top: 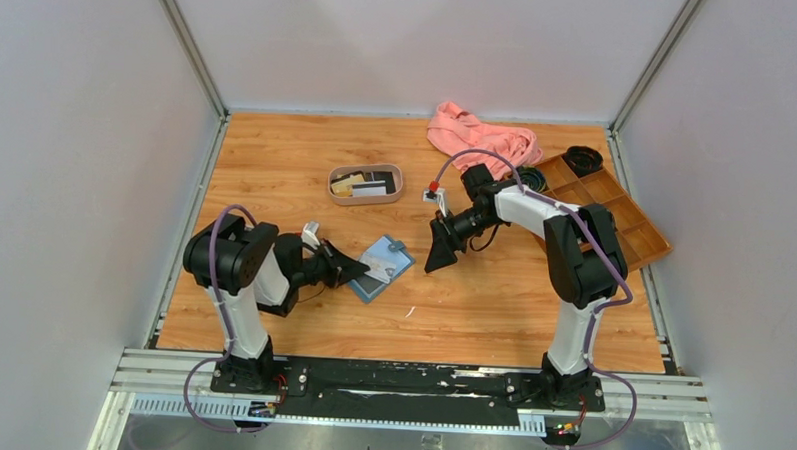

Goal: Put the credit cards into the card holder
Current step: Insert the credit card into the card holder.

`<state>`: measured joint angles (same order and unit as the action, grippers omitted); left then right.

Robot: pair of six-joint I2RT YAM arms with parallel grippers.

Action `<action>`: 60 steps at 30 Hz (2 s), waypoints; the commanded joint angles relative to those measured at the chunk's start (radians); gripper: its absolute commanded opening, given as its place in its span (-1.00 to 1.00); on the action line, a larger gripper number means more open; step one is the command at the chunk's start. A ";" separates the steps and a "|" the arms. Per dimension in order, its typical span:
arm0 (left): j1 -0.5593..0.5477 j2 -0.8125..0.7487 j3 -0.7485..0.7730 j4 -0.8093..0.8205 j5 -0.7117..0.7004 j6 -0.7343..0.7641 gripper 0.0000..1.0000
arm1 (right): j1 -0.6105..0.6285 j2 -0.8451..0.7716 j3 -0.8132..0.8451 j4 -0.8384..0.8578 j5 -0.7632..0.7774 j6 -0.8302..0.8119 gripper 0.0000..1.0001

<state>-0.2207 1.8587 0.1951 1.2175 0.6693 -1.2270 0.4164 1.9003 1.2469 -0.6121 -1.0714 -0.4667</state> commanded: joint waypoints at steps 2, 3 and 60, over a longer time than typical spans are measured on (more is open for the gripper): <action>-0.006 0.052 0.026 -0.106 -0.029 0.017 -1.00 | 0.010 0.013 0.003 -0.001 0.003 0.006 0.33; -0.006 0.059 0.027 -0.099 -0.028 0.012 -1.00 | 0.010 0.012 0.003 -0.001 0.004 0.006 0.33; -0.005 -0.056 0.178 -0.568 0.182 0.138 -1.00 | 0.151 0.211 0.059 0.293 0.328 0.409 -0.39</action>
<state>-0.2207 1.8057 0.3767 0.7647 0.8536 -1.1320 0.5392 2.0445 1.3025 -0.2722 -0.8223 -0.0456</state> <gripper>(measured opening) 0.007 0.328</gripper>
